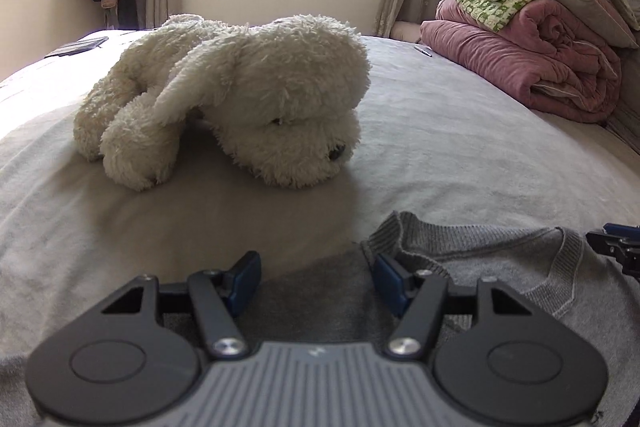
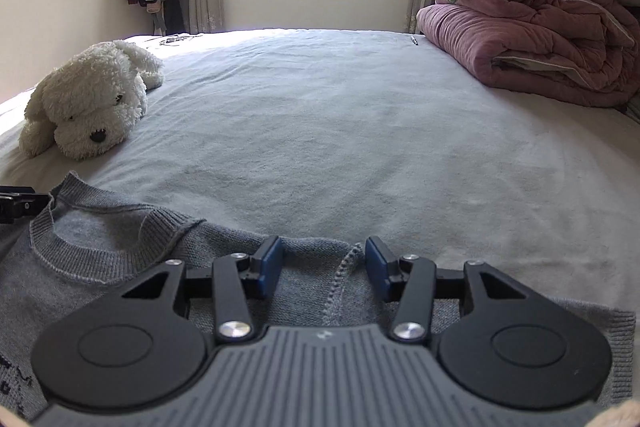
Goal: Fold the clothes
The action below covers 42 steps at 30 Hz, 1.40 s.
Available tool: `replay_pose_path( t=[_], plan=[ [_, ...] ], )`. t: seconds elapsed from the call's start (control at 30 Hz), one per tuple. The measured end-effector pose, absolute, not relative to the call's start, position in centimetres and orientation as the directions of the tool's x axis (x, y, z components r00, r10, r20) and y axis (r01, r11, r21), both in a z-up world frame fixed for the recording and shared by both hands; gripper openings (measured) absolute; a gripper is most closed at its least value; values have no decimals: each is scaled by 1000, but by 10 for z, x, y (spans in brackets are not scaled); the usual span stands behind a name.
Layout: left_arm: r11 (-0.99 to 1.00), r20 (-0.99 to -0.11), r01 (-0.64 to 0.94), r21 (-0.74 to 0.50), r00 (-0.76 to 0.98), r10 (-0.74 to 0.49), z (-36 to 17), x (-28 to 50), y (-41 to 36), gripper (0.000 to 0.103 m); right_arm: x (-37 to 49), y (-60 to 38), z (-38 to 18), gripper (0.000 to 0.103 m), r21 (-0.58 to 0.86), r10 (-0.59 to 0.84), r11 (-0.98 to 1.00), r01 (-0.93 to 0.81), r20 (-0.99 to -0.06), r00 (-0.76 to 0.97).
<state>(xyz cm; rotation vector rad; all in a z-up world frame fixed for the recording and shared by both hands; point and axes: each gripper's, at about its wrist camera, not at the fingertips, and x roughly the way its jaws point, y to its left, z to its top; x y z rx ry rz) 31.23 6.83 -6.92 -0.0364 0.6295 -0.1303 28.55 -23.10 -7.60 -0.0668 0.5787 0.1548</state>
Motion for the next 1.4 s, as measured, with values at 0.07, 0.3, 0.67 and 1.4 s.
replay_pose_path(
  t=[0.07, 0.3, 0.67, 1.4],
  plan=[
    [993, -585, 112, -49, 802, -119, -69, 312, 64, 64, 283, -226, -77, 48, -55, 112, 984, -170, -553, 826],
    [988, -575, 129, -90, 803, -157, -67, 311, 70, 9, 259, -184, -82, 8, -352, -34, 924, -146, -459, 888],
    [996, -566, 85, -11, 821, -76, -67, 310, 64, 14, 263, -170, -102, 19, -568, -200, 817, -94, -433, 879],
    [987, -554, 158, 12, 823, -125, -65, 313, 56, 4, 287, -177, -71, 3, -200, 153, 940, -277, -479, 864]
  ],
)
